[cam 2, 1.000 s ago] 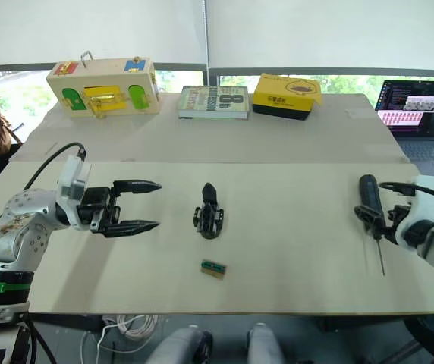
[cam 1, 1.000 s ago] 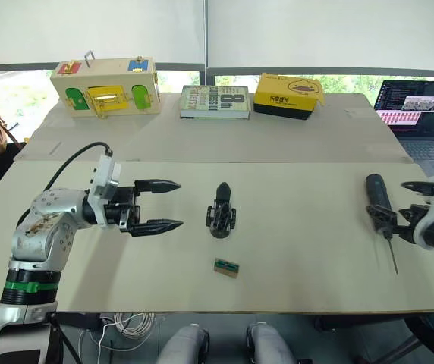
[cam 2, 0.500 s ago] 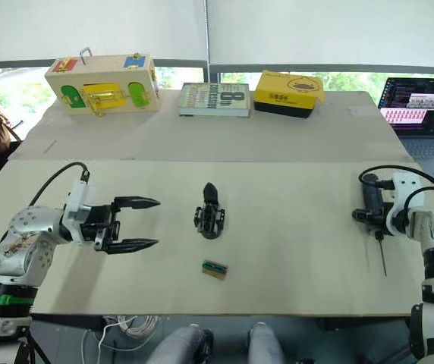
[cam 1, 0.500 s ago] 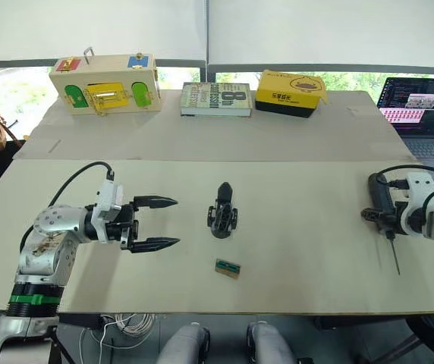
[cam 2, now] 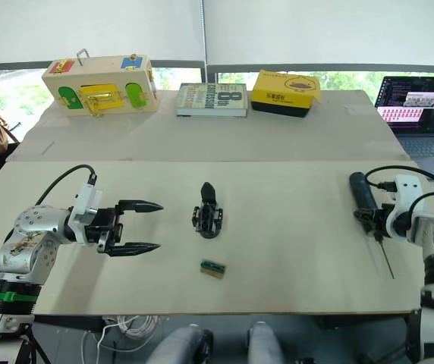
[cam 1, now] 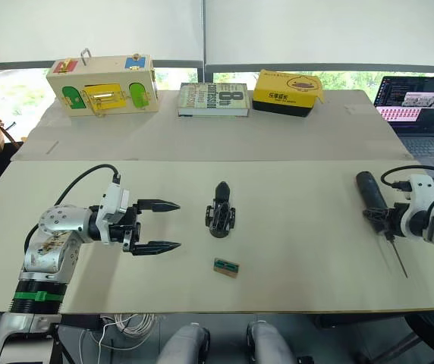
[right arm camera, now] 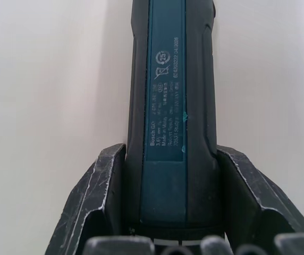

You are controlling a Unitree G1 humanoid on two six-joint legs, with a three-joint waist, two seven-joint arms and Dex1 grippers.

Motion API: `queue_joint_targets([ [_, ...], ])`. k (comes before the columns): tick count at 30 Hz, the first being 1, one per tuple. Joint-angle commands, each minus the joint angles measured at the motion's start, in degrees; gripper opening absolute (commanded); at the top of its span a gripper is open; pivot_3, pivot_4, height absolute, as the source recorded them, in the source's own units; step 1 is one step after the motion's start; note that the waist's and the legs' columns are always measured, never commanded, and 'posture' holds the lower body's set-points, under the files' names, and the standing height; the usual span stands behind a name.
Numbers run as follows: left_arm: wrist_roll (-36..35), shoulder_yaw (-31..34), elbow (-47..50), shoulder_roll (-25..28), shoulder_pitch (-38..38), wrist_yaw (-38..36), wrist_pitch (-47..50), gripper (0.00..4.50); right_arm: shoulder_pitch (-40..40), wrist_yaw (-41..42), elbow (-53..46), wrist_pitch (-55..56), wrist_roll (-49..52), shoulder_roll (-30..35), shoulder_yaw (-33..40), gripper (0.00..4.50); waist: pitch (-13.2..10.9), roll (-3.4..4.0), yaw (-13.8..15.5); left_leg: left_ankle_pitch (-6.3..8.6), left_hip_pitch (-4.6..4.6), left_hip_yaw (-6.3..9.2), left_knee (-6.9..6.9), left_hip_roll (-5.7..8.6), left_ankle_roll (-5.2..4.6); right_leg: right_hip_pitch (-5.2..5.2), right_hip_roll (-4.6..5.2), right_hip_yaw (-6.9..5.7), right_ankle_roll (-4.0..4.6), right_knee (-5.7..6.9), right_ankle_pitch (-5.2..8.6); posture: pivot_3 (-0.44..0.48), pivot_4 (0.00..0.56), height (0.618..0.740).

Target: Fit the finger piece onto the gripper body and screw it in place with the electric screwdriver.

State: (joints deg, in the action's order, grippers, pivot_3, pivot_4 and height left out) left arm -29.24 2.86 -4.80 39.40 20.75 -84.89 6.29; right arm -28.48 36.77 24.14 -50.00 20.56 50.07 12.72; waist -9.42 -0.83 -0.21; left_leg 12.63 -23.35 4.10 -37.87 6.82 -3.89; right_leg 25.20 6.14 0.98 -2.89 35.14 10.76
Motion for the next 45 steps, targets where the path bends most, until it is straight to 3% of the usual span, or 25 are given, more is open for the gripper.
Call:
queue_joint_targets([
  [1,-0.2,0.6,1.0,0.1,-0.9,-0.5,-1.8,4.50,2.8,5.4,-20.1,-4.3,6.6,4.3,4.5,1.98,0.0,0.29,-0.3,0.01,-0.02,-0.02,0.00,0.00,-0.01,0.03,0.01,0.02,0.00,0.01,0.00,0.000,0.150,0.740],
  [6,1.4,2.3,-0.2,-0.1,-3.6,1.7,-6.4,4.50,13.9,6.1,-43.1,-4.6,7.7,6.4,4.6,1.98,-0.1,0.55,-0.3,0.03,0.00,-0.02,0.00,-0.08,-0.02,0.03,0.08,0.03,0.00,0.00,0.00,0.000,0.150,0.740],
  [11,1.1,2.1,0.4,0.4,-5.4,1.2,-7.5,4.50,22.8,6.7,-51.5,1.8,5.1,6.0,3.6,1.98,-0.1,0.47,0.7,0.03,0.08,-0.05,-0.04,-0.10,0.01,-0.14,0.08,-0.07,-0.05,-0.08,-0.03,0.000,0.150,0.740],
  [15,0.3,1.9,4.0,0.0,-8.7,2.1,-6.5,4.50,26.8,8.0,-51.4,5.0,3.3,5.4,-0.8,1.98,-0.1,0.45,0.9,0.06,0.07,-0.09,-0.10,0.05,0.08,-0.18,0.17,-0.02,-0.18,-0.12,-0.11,0.000,0.150,0.740],
  [23,1.5,0.3,5.8,-1.5,-11.6,3.5,-7.2,4.50,24.0,9.6,-43.7,9.0,-0.7,5.2,-7.2,1.98,-0.1,0.45,0.9,0.05,0.08,-0.08,-0.10,0.04,0.10,-0.14,0.19,-0.02,-0.17,-0.10,-0.11,0.000,0.150,0.740],
  [31,2.1,-0.9,5.7,-3.0,-10.7,4.9,-7.7,4.50,19.7,14.2,-38.7,3.7,1.5,5.6,-9.8,1.98,-0.1,0.44,0.8,0.03,0.08,-0.08,-0.10,0.04,0.07,-0.16,0.14,-0.03,-0.17,-0.11,-0.11,0.000,0.150,0.740],
  [33,2.1,-1.0,5.8,-2.7,-10.9,5.0,-7.8,4.50,18.6,15.5,-38.4,2.8,1.9,6.2,-9.8,3.02,-0.1,0.44,0.8,0.03,0.08,-0.08,-0.10,0.04,0.06,-0.16,0.15,-0.03,-0.16,-0.11,-0.11,0.000,0.150,0.740],
  [37,1.5,-1.2,6.1,-1.6,-11.7,4.1,-6.6,4.50,15.9,16.5,-38.3,2.0,1.7,8.0,-8.8,4.33,-0.1,0.44,0.9,0.03,0.08,-0.08,-0.10,0.03,0.07,-0.16,0.16,-0.02,-0.16,-0.10,-0.11,0.000,0.150,0.740],
  [42,0.7,-0.4,6.3,-1.5,-12.2,5.0,-5.6,4.50,10.6,24.0,-39.4,-4.2,5.2,16.8,-9.7,4.47,-0.1,0.45,0.9,0.05,0.05,-0.08,-0.10,0.05,0.09,-0.13,0.16,-0.04,-0.16,-0.11,-0.11,0.000,0.150,0.740],
  [45,0.9,-0.9,6.2,-1.0,-12.1,3.6,-6.2,4.50,5.2,29.4,-41.3,-13.3,6.7,25.2,-15.9,4.47,-0.1,0.46,0.9,0.05,0.04,-0.07,-0.10,-0.01,0.10,-0.13,0.27,-0.08,-0.15,-0.13,-0.10,0.000,0.150,0.740],
])
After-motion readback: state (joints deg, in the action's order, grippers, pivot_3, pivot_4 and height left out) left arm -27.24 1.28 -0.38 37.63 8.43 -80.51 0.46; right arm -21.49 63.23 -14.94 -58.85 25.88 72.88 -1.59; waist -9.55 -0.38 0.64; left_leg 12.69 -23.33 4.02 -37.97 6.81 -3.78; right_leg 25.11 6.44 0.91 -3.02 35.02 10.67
